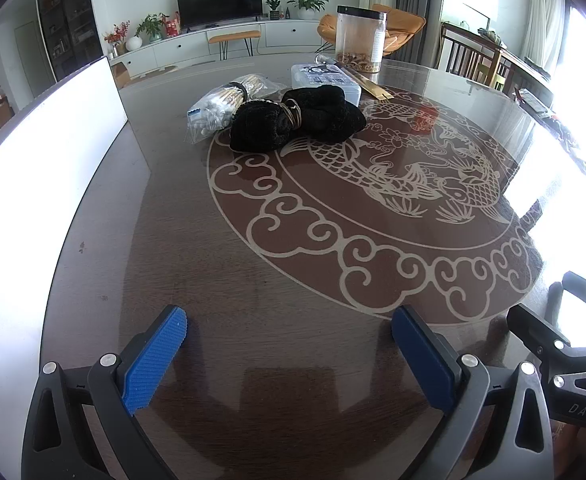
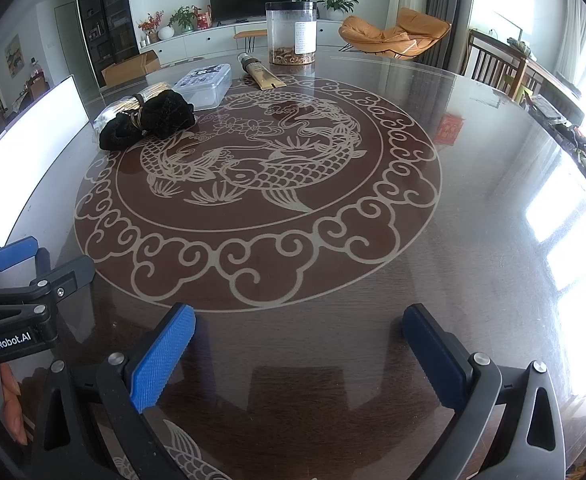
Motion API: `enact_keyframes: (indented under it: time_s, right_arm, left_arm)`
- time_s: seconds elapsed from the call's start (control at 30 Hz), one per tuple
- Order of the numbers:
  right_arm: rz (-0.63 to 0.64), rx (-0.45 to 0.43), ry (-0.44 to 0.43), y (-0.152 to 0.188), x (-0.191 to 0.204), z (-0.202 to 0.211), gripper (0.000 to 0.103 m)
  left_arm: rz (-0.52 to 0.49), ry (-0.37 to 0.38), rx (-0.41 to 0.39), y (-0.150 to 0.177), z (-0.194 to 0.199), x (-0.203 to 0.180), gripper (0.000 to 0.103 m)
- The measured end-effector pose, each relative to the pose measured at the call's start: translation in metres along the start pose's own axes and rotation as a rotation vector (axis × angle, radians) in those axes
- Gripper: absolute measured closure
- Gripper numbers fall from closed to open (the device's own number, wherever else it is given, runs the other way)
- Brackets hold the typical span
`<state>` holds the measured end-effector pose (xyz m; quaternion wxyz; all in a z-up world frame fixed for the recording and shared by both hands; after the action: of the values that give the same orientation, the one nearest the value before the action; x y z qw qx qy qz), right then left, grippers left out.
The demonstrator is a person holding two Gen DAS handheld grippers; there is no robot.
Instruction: Organize objects
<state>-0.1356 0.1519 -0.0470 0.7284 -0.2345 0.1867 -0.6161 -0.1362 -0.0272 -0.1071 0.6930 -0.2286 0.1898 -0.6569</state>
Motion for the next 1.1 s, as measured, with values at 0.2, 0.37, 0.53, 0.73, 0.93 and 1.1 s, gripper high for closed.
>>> enact_keyframes:
  time_s: [0.2, 0.37, 0.53, 0.73, 0.93, 1.1]
  right_arm:
    - [0.000, 0.000, 0.000, 0.000, 0.000, 0.000, 0.000]
    - [0.001, 0.000, 0.000, 0.000, 0.000, 0.000, 0.000]
    - [0.001, 0.000, -0.001, 0.000, 0.000, 0.000, 0.000]
    - [0.001, 0.000, -0.001, 0.000, 0.000, 0.001, 0.000]
    - [0.001, 0.000, -0.001, 0.000, 0.000, 0.001, 0.000]
    - [0.001, 0.000, -0.001, 0.000, 0.000, 0.001, 0.000]
  left_arm:
    - [0.001, 0.003, 0.003, 0.001, 0.001, 0.000, 0.000]
    - [0.052, 0.081, 0.110, -0.028, -0.002, 0.010, 0.000]
    - [0.224, 0.090, -0.031, -0.134, -0.001, 0.052, 0.000]
    - [0.113, 0.028, 0.121, -0.197, -0.082, 0.064, 0.000]
    - [0.032, -0.044, 0.184, -0.198, -0.126, 0.071, 0.016]
    - [0.034, 0.000, 0.113, -0.192, -0.114, 0.065, 0.074]
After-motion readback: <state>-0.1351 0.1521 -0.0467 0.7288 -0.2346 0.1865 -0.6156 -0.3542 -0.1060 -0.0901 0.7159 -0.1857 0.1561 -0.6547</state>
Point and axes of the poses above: each gripper's, at about its wrist camera, not at the fingertips, and z roughly against the way its jaws point, x to its left, y to its underside, the point moved 8 cm from there along -z, roughly the way its jaws point, and after that the axes turned 2 degrees about -y, right-handed, at the moved point
